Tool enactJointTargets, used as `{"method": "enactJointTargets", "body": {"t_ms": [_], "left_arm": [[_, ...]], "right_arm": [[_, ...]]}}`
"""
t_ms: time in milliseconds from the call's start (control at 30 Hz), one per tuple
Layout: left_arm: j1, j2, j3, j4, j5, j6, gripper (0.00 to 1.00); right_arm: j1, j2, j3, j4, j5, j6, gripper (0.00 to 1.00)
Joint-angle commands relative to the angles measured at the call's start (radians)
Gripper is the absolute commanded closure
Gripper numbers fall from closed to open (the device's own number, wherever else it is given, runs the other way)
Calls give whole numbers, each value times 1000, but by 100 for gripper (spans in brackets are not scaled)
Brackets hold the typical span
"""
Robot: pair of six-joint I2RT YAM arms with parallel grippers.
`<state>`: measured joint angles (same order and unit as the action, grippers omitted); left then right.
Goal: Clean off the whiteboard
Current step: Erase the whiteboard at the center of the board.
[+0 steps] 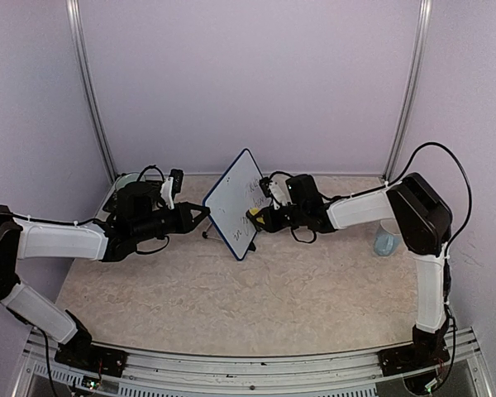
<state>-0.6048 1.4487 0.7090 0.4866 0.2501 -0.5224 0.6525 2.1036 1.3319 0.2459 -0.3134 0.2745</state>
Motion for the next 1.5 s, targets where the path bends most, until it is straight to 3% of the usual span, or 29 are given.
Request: {"method": "enactJointTargets", "body": {"t_ms": [0,367,867,1100,1267,1467], "left_arm": [[-8,-22,-5,21,26,-9,100],[-8,-8,-2,24,29,-11,100],[-8,-8,-2,24,29,-8,100],[-7,-14,-3,22,26,-6,100],[-7,-11,-3,25,31,-9,100],[-8,-10,-3,25,32,-9,100]], "right_arm": [[-4,-42,-5,-15,98,25,100],[-21,-58,-21,37,91,49,100],[-19,-19,120,92,3,79,98],[-4,50,176,56,-86,68,98],[-7,72,172,3,-28,71,99],[-34,107,185,-12,-65,101,99]]}}
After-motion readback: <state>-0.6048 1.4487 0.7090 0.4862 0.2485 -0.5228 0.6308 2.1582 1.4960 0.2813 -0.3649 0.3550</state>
